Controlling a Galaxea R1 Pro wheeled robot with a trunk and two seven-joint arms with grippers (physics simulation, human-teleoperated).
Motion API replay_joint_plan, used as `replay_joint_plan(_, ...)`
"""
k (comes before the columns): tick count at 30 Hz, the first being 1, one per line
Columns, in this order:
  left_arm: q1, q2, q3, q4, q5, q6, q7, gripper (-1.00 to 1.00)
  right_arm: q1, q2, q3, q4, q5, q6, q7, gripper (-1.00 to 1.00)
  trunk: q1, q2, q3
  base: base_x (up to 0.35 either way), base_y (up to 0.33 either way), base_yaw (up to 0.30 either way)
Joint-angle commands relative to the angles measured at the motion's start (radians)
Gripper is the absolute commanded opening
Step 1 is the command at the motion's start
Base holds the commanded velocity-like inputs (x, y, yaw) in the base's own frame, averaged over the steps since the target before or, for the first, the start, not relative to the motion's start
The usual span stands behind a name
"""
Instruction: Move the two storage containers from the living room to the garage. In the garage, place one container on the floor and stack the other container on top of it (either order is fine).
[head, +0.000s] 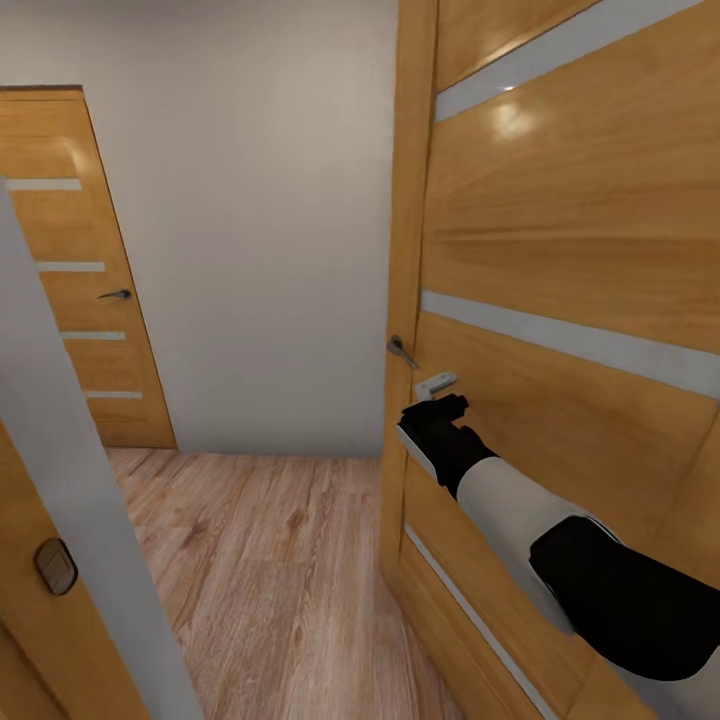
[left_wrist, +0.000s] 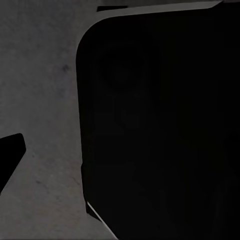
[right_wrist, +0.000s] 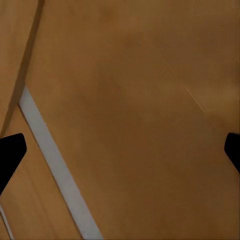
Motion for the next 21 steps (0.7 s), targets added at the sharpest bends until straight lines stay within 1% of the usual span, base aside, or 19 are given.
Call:
replay_joint_plan(1,0.000,0.000,-0.001,-0.002,-0.001,0.001,0.003,1.00,-0.002,0.000,0.010,0.000,0.003,0.007,-0.011,1.00,0.000,0.000,-0.001,0.022,0.000,0.000)
replay_joint_plan(10,0.000,0.000,-0.001,-0.003,0.000,0.000,0.003,1.00,-0.003,0.000,0.010,0.014,0.004,0.007,-0.040,1.00,0.000,0.000,-0.001,0.005,0.000,0.000)
replay_joint_plan(11,0.000,0.000,-0.001,-0.003,-0.001,-0.001,0.003,1.00,-0.020,0.000,0.009,0.059,0.004,-0.002,-0.041,1.00,0.000,0.000,-0.001,0.000,0.000,0.000)
replay_joint_plan(14,0.000,0.000,-0.001,-0.003,0.000,0.000,0.003,1.00,-0.048,0.000,0.009,0.140,0.004,-0.051,-0.041,1.00,0.000,0.000,-0.001,0.000,0.000,0.000)
replay_joint_plan(21,0.000,0.000,-0.001,-0.016,0.000,0.001,0.003,1.00,-0.058,0.000,0.007,0.169,0.002,-0.077,-0.041,1.00,0.000,0.000,-0.001,0.000,0.000,0.000)
